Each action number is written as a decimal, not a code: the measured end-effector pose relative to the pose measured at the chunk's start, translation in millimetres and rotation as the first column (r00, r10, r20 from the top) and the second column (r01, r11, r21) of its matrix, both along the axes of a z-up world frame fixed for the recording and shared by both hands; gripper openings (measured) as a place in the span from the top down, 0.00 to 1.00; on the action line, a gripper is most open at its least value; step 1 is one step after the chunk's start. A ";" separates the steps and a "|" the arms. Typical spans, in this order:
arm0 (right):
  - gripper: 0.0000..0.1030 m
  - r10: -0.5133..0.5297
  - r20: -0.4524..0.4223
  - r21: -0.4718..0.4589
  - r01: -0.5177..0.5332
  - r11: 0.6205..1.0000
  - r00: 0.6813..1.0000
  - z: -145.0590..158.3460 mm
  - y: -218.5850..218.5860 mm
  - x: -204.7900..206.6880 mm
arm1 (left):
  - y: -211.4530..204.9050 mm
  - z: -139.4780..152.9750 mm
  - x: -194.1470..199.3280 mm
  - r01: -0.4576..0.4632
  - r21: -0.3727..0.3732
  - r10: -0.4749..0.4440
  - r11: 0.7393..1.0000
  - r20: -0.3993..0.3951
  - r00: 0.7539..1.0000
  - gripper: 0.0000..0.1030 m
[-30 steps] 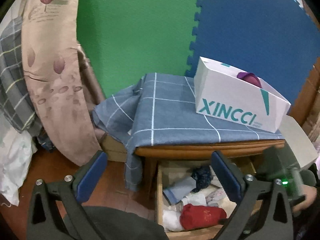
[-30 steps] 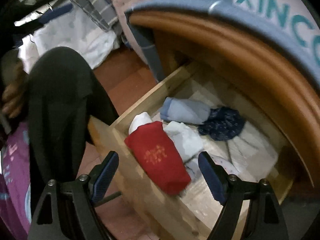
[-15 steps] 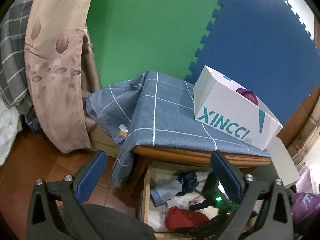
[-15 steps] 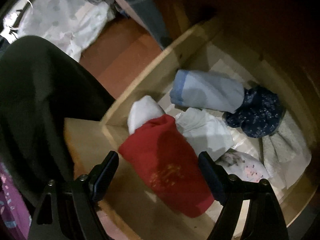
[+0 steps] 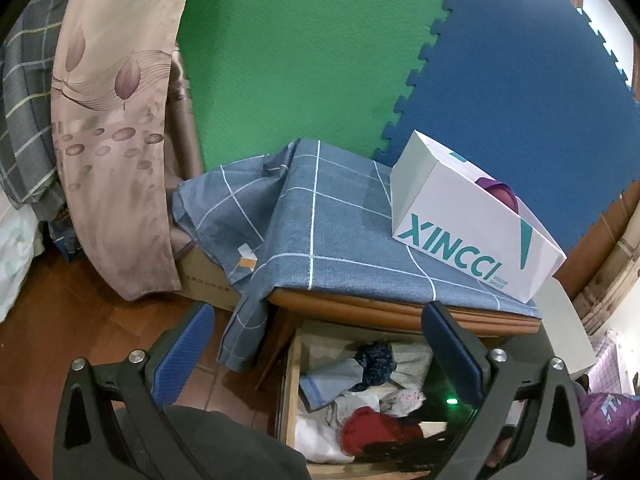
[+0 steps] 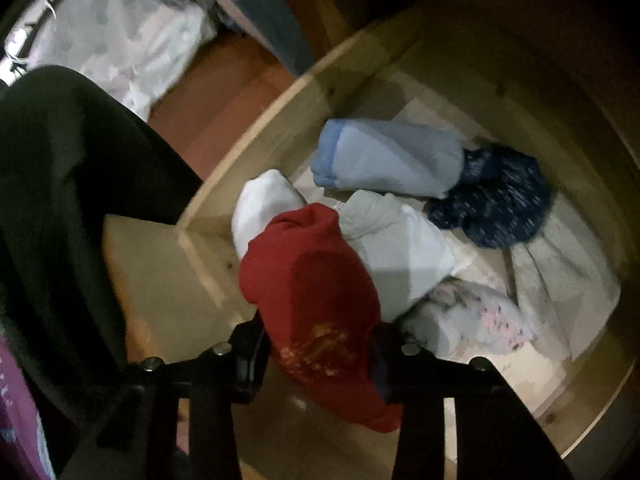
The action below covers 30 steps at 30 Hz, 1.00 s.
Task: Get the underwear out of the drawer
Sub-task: 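Lift the red underwear and carry it over the shoe box with the right gripper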
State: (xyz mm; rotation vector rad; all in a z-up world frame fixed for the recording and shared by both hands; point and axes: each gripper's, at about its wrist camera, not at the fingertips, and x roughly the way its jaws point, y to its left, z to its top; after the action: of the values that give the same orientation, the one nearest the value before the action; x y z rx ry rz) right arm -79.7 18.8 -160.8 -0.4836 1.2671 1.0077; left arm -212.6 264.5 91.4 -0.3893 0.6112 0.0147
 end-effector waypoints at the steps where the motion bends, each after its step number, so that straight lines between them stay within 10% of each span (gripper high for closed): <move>1: 0.61 -0.015 0.012 0.010 0.015 1.000 1.000 2.7 -6.8 -1.5 | 0.4 0.0 -0.4 -0.002 0.000 0.002 1.000 -0.001 1.000 0.01; 13: 0.61 -0.229 0.016 0.307 0.213 0.928 0.973 88.1 -96.6 -21.8 | -6.3 -2.4 3.2 -0.008 0.023 0.008 1.000 -0.017 1.000 0.01; 25: 0.61 -0.391 0.110 0.627 0.241 0.741 0.914 257.4 -183.1 -24.4 | -13.3 -2.4 3.9 -0.003 0.055 0.004 0.999 -0.024 1.000 0.01; 30: 0.61 -0.464 0.207 0.655 0.231 0.720 0.861 312.4 -204.4 7.5 | -13.0 -3.4 4.2 -0.005 0.044 0.007 0.999 -0.026 1.000 0.01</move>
State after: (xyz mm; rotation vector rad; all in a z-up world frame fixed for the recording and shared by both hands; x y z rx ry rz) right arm -72.2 -185.5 151.6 0.0949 0.6025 0.8827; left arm -208.4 251.4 87.9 -0.3490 0.6342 0.0388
